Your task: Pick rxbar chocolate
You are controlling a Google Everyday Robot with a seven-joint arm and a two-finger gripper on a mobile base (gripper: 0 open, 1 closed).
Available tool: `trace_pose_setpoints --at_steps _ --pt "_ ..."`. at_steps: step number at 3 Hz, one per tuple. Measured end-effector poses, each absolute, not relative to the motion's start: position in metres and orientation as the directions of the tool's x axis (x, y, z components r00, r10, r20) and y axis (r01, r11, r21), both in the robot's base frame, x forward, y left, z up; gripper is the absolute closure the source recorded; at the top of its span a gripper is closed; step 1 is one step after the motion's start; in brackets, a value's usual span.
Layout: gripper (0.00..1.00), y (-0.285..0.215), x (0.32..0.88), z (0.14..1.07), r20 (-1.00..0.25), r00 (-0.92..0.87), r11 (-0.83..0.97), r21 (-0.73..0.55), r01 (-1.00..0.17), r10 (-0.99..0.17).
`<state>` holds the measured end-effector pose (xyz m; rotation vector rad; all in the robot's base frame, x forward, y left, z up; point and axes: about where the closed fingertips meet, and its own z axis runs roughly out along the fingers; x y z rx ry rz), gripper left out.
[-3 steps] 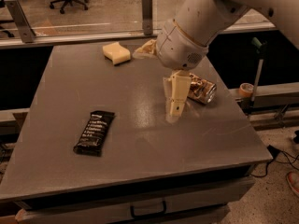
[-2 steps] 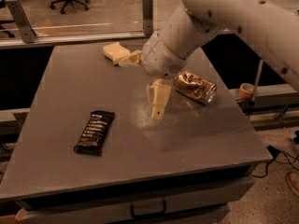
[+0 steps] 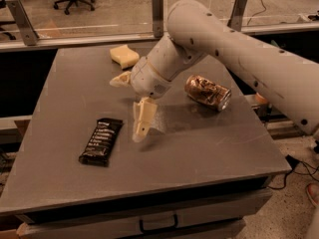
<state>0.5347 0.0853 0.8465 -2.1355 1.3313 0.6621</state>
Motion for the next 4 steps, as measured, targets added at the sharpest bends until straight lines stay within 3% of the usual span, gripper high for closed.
trace_pose_setpoints --at_steps 1,2,4 --pt "0.00 0.105 0.530 0.829 -0.693 0.313 -0.344 -0.099 -0.934 -0.650" --pt "0.06 0.121 0.522 0.817 -0.712 0.252 -0.329 -0.031 -0.944 -0.656" --pt "0.47 0.135 0.517 0.814 -0.721 0.210 -0.320 0.016 -0.947 -0.660"
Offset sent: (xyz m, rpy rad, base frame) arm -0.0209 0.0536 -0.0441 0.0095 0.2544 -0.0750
